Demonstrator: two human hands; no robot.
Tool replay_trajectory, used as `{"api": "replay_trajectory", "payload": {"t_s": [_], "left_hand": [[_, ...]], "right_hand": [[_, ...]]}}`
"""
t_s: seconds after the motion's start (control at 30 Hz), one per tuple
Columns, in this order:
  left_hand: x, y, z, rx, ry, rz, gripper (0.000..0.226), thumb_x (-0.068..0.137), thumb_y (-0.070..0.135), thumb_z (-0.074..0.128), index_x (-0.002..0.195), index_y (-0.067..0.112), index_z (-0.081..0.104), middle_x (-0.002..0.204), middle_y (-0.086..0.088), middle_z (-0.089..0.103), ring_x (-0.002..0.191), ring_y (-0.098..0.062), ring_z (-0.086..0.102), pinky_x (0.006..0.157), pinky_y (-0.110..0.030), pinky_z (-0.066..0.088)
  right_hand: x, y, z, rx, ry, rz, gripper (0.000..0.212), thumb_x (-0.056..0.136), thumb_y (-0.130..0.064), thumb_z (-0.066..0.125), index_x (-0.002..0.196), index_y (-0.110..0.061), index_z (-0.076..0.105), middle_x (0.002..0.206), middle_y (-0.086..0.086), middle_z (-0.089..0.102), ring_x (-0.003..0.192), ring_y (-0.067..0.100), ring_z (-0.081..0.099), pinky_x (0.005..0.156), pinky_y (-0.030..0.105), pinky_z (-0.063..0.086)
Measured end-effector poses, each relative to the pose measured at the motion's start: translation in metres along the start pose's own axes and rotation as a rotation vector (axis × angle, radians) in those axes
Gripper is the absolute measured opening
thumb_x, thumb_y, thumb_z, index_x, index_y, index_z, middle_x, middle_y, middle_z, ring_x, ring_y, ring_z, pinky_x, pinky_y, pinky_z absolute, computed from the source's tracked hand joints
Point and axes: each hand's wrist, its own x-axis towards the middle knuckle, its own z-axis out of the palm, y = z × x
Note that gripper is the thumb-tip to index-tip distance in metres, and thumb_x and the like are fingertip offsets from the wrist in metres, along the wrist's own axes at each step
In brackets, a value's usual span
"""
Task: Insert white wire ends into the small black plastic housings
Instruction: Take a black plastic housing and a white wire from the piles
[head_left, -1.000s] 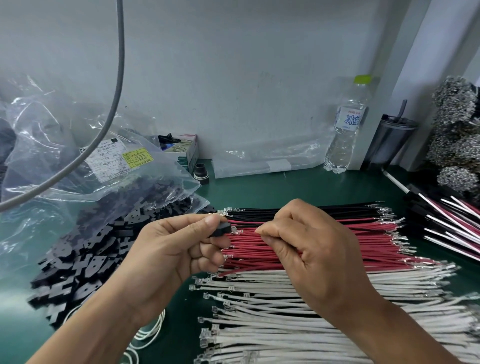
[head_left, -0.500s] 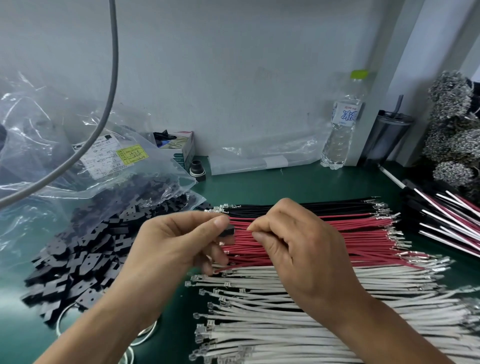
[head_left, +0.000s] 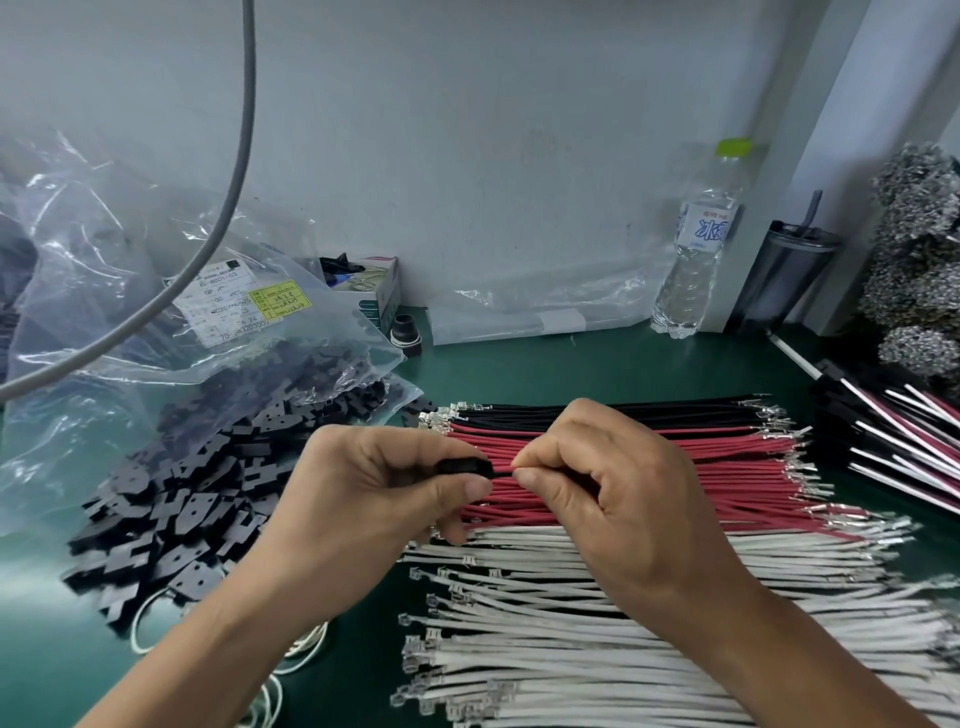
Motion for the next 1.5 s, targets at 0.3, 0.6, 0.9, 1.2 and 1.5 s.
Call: {"api": "replay_trajectory", "payload": {"t_s": [0.3, 0.6, 0.9, 1.2, 1.5], "left_hand": [[0.002, -0.001, 0.002, -0.002, 0.053, 0.022, 0.017, 0.074, 0.019, 0.082, 0.089, 0.027, 0.083, 0.07, -0.004, 0.077, 0.051, -0.013, 0.068, 0.051, -0.017, 0.053], [0.003, -0.005, 0.0, 0.044, 0.174, 0.034, 0.017, 0.072, 0.025, 0.084, 0.088, 0.027, 0.083, 0.065, -0.003, 0.075, 0.05, -0.014, 0.068, 0.05, -0.015, 0.05], [0.003, -0.008, -0.001, 0.074, 0.173, 0.039, 0.019, 0.074, 0.028, 0.083, 0.092, 0.031, 0.081, 0.066, 0.0, 0.076, 0.051, -0.015, 0.069, 0.053, -0.016, 0.052], [0.003, -0.006, -0.005, 0.002, 0.139, -0.014, 0.02, 0.071, 0.025, 0.084, 0.09, 0.031, 0.083, 0.069, -0.007, 0.077, 0.056, -0.017, 0.071, 0.05, -0.02, 0.053], [0.005, -0.002, -0.004, -0.176, 0.063, -0.118, 0.024, 0.064, 0.014, 0.084, 0.088, 0.018, 0.084, 0.076, -0.016, 0.078, 0.059, -0.021, 0.072, 0.055, -0.022, 0.058]], "right_hand": [[0.009, -0.005, -0.026, -0.264, -0.033, -0.08, 0.008, 0.085, -0.034, 0.076, 0.087, -0.027, 0.071, 0.088, -0.015, 0.056, 0.084, 0.009, 0.051, 0.067, 0.026, 0.045], [0.002, -0.037, -0.033, -0.113, -0.816, 0.017, 0.032, 0.073, -0.048, 0.076, 0.103, -0.043, 0.064, 0.088, -0.022, 0.06, 0.083, -0.004, 0.057, 0.067, 0.011, 0.033], [0.0, -0.039, -0.034, -0.112, -0.775, 0.068, 0.014, 0.078, -0.031, 0.062, 0.09, -0.034, 0.069, 0.086, -0.02, 0.065, 0.08, -0.004, 0.059, 0.073, 0.012, 0.042], [0.01, -0.021, -0.041, 0.09, -0.623, 0.236, 0.005, 0.091, -0.033, 0.063, 0.091, -0.038, 0.062, 0.082, -0.019, 0.068, 0.074, 0.0, 0.066, 0.066, 0.024, 0.053], [0.005, -0.01, -0.02, -0.016, -0.146, 0.166, 0.007, 0.093, -0.033, 0.061, 0.086, -0.036, 0.062, 0.089, -0.019, 0.059, 0.085, 0.006, 0.06, 0.066, 0.026, 0.048]]}}
